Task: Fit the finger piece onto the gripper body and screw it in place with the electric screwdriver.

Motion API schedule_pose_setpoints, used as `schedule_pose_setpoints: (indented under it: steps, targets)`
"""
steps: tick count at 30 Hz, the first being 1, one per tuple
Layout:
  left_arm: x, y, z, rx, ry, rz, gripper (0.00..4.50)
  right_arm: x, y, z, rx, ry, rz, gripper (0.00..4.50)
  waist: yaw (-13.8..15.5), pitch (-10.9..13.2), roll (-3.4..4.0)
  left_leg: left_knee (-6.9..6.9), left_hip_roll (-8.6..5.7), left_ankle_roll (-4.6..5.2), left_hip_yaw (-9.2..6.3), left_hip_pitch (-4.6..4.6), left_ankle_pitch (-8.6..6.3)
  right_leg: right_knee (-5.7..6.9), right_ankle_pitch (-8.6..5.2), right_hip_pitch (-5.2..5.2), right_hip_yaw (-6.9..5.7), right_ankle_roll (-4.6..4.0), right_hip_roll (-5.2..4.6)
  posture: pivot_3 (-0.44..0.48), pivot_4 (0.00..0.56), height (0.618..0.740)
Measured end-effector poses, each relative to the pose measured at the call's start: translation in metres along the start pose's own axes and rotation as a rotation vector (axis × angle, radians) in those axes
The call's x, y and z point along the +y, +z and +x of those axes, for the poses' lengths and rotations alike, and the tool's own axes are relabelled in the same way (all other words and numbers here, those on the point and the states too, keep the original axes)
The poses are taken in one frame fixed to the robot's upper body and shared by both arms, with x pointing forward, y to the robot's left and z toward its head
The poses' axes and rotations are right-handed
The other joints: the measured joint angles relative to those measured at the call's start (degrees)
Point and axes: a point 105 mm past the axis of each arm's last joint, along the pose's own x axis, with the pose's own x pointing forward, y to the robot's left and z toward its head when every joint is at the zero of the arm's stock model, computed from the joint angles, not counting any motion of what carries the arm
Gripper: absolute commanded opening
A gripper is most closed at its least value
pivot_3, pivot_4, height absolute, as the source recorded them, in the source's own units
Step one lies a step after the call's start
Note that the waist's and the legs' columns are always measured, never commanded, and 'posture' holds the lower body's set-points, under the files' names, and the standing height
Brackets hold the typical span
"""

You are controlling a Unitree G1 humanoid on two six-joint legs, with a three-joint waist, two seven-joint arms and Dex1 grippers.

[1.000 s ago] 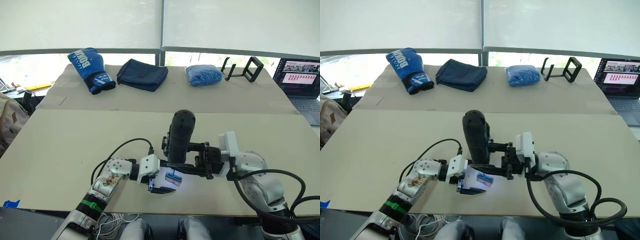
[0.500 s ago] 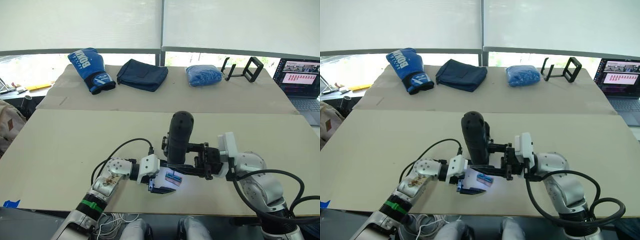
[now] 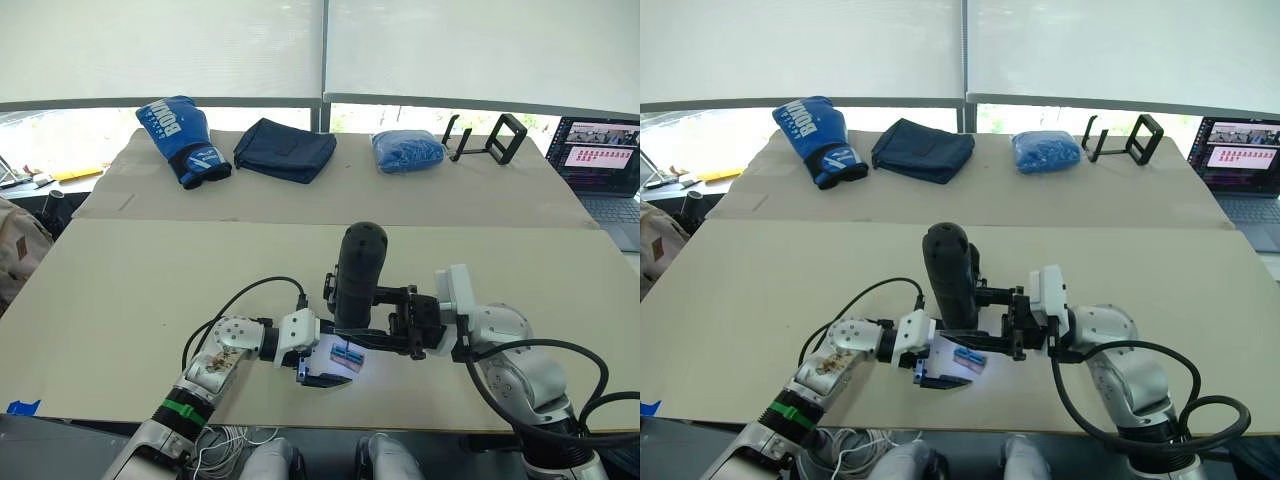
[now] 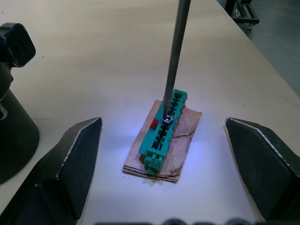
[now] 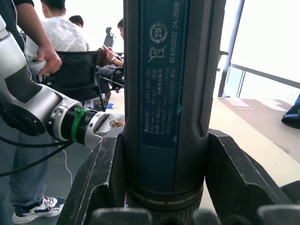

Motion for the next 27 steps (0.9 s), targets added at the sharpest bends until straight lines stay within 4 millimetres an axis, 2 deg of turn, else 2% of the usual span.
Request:
schedule_pose_setpoints:
  steps: [27]
  targets:
    - [-0.0003,0.0,0.0005,-0.002,0.002,-0.003,4.43,0.001,-0.0002,-0.0012,-0.004,-0.003,-0.007,1.94,0.02,-0.03,0.0,-0.01,0.0,0.03,0.0,0.01,-0.02,-0.01,0.0,0.02,-0.02,0.0,-0.05,0.0,0.15,0.74]
